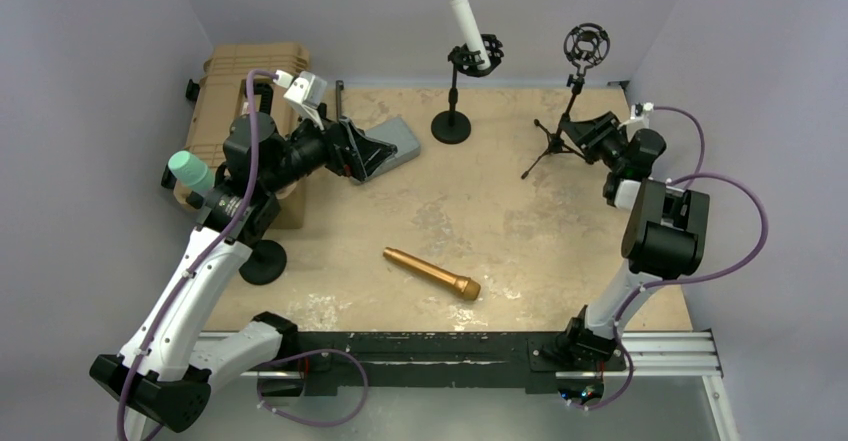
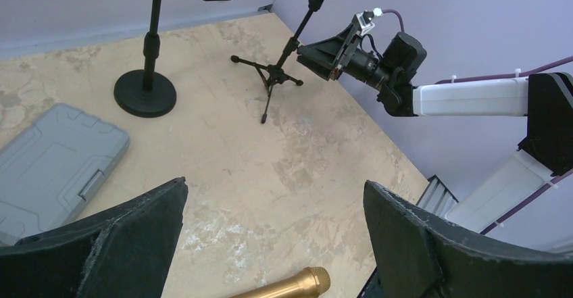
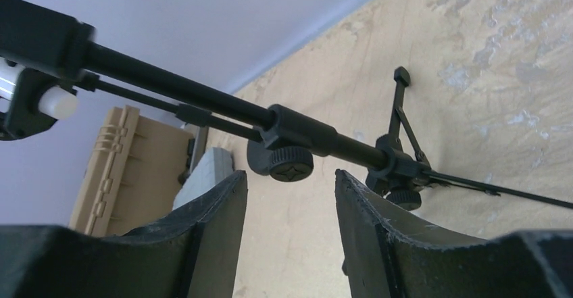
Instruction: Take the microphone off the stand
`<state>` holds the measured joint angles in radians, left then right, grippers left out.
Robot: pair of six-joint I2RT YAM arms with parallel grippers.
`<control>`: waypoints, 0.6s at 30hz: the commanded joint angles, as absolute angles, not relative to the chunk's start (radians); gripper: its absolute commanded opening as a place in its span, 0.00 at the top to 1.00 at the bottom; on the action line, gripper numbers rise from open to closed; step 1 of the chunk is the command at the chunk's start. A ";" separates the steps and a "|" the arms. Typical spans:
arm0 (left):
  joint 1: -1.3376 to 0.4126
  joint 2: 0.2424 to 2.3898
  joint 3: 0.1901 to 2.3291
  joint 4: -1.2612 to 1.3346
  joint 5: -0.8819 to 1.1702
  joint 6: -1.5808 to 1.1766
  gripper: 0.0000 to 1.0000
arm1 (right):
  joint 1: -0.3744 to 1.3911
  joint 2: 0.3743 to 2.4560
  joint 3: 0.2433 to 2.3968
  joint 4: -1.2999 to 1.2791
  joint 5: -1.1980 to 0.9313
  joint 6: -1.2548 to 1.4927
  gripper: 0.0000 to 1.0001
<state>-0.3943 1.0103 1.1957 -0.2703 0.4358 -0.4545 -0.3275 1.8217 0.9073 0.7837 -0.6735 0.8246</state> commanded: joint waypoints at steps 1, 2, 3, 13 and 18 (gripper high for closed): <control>-0.399 1.008 1.191 -0.229 0.447 -0.466 0.00 | -0.348 1.824 0.894 0.944 -0.721 0.884 0.51; -0.399 1.008 1.190 -0.228 0.447 -0.466 0.00 | -0.350 1.827 0.892 0.957 -0.723 0.890 0.51; -0.399 1.006 1.191 -0.229 0.447 -0.467 0.00 | -0.354 1.831 0.892 0.960 -0.725 0.891 0.52; -0.399 1.006 1.191 -0.229 0.448 -0.466 0.00 | -0.354 1.881 0.926 0.978 -0.767 0.904 0.63; -0.399 1.008 1.190 -0.229 0.449 -0.466 0.00 | -0.355 1.894 0.937 0.985 -0.773 0.899 0.64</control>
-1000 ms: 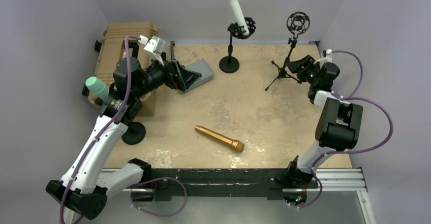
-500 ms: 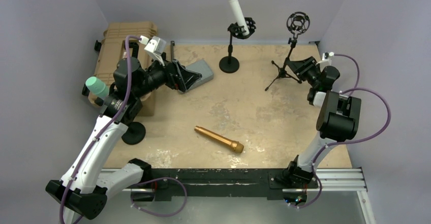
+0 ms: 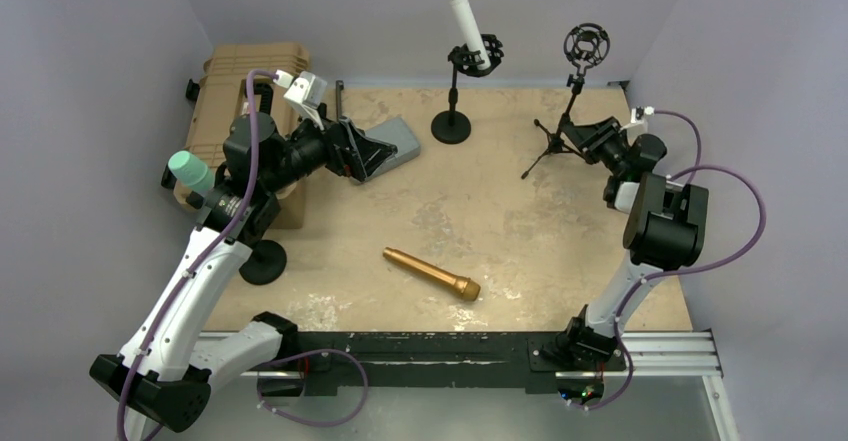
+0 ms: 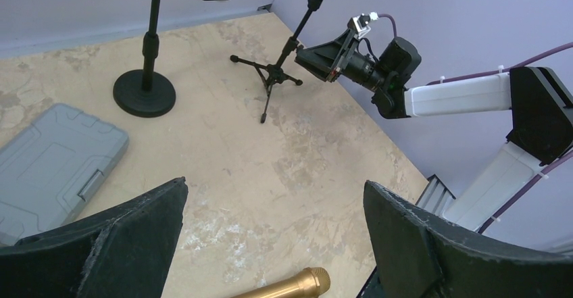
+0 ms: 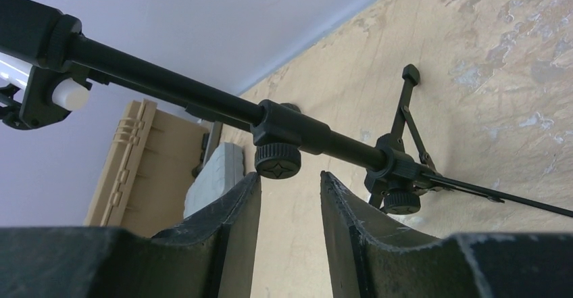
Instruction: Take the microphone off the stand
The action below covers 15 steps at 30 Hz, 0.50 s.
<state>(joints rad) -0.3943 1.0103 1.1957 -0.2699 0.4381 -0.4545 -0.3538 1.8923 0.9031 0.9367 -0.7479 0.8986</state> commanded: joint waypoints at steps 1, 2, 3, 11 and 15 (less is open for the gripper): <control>-0.399 1.008 1.191 -0.229 0.449 -0.465 0.00 | -0.355 1.899 0.940 0.989 -0.775 0.900 0.64; -0.400 1.008 1.190 -0.229 0.449 -0.466 0.00 | -0.355 1.902 0.942 0.993 -0.775 0.900 0.64; -0.400 1.007 1.191 -0.229 0.447 -0.466 0.00 | -0.356 1.904 0.944 0.995 -0.773 0.902 0.64; -0.400 1.010 1.191 -0.229 0.449 -0.466 0.00 | -0.355 1.903 0.969 0.991 -0.778 0.905 0.63; -0.400 1.011 1.190 -0.229 0.450 -0.466 0.00 | -0.354 1.890 0.973 0.982 -0.771 0.898 0.63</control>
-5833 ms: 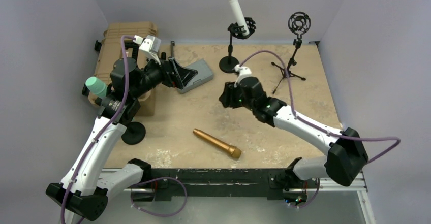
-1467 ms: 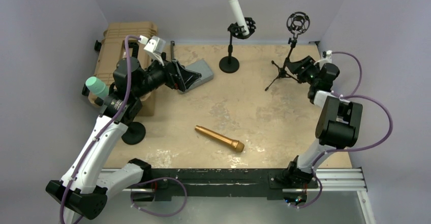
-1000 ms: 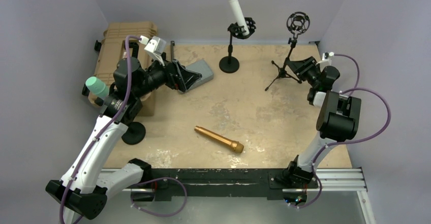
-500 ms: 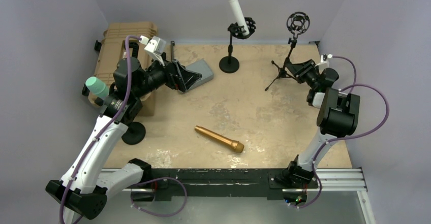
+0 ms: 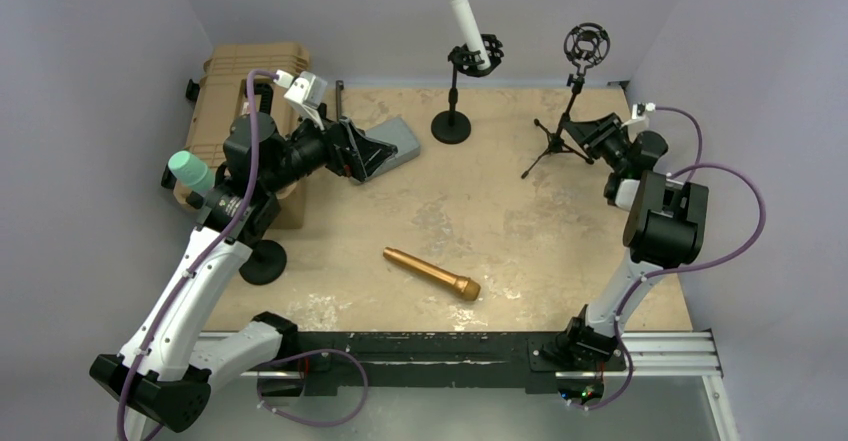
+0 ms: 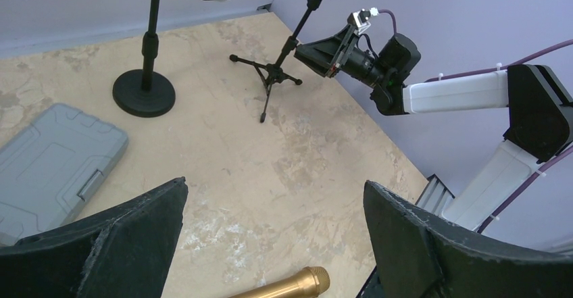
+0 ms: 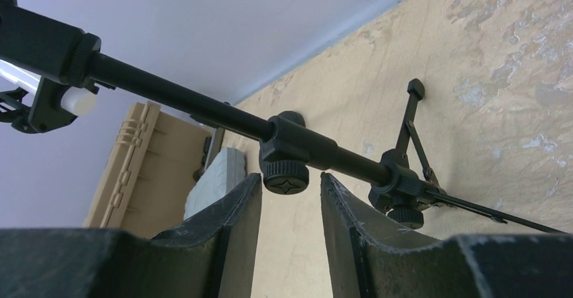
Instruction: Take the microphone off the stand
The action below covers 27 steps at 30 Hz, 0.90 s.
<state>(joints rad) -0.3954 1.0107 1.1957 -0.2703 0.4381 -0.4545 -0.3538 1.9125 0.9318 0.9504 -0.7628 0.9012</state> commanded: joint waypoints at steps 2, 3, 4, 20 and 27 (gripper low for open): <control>-0.400 1.011 1.190 -0.227 0.451 -0.468 0.00 | -0.355 1.896 0.984 0.969 -0.775 0.897 0.65; -0.400 1.011 1.190 -0.227 0.451 -0.467 0.00 | -0.355 1.902 0.987 0.966 -0.780 0.897 0.67; -0.400 1.012 1.192 -0.227 0.452 -0.468 0.00 | -0.355 1.904 0.988 0.964 -0.779 0.897 0.69; -0.402 1.008 1.186 -0.218 0.457 -0.478 0.00 | -0.119 1.663 0.957 0.384 0.036 0.171 1.00; -0.416 1.002 1.187 -0.221 0.450 -0.473 0.00 | 0.071 1.669 0.955 0.393 0.518 -0.070 1.00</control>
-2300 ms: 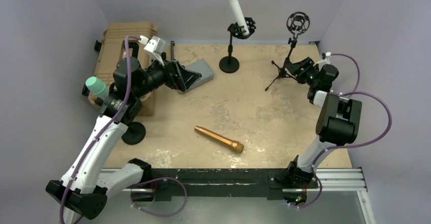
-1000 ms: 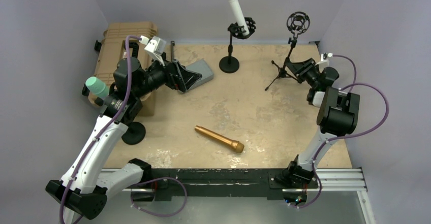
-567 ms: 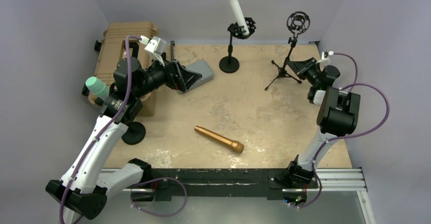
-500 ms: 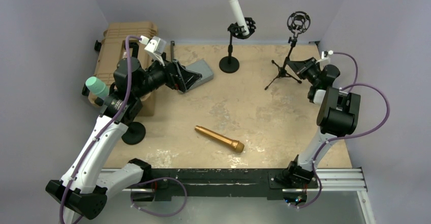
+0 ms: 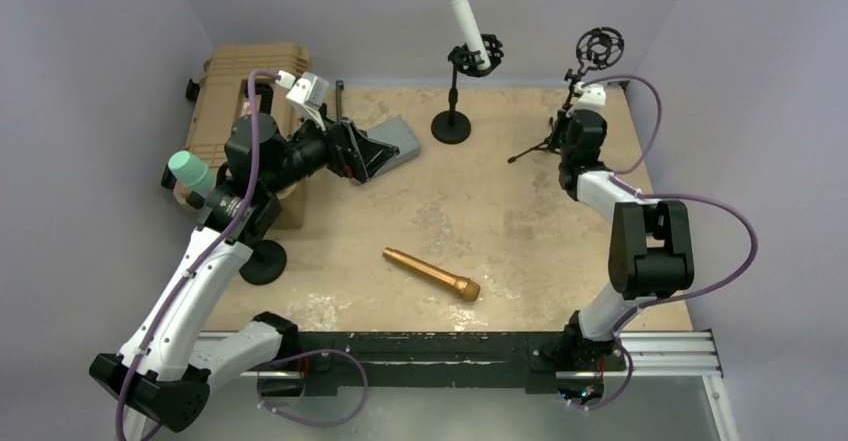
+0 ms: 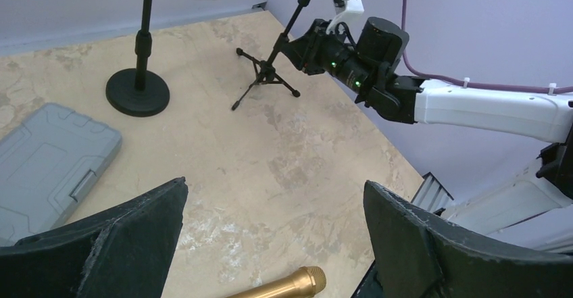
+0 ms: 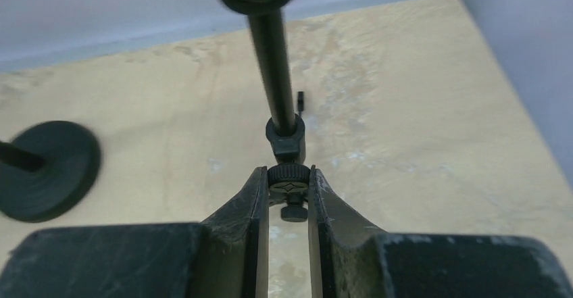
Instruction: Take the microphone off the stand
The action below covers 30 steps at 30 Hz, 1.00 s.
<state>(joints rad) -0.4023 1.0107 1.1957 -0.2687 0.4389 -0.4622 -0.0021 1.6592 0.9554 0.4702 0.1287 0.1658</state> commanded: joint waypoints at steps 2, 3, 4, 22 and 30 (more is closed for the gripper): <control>-0.417 0.999 1.186 -0.222 0.449 -0.472 0.00 | 0.128 1.700 0.982 0.395 0.656 -0.144 1.00; -0.417 0.999 1.187 -0.222 0.448 -0.471 0.00 | 0.153 1.715 0.992 0.401 0.730 -0.177 1.00; -0.417 0.999 1.186 -0.223 0.445 -0.469 0.00 | 0.178 1.732 1.001 0.412 0.776 -0.207 1.00; -0.422 1.000 1.188 -0.228 0.441 -0.465 0.00 | 0.278 1.684 1.129 0.251 0.694 -0.160 0.50; -0.423 1.001 1.189 -0.228 0.445 -0.465 0.00 | 0.157 1.480 1.032 0.197 0.257 0.213 0.33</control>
<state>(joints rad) -0.4156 1.0107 1.1954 -0.2691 0.4385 -0.4618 0.2531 1.5764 1.0702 0.2058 0.5255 -0.0387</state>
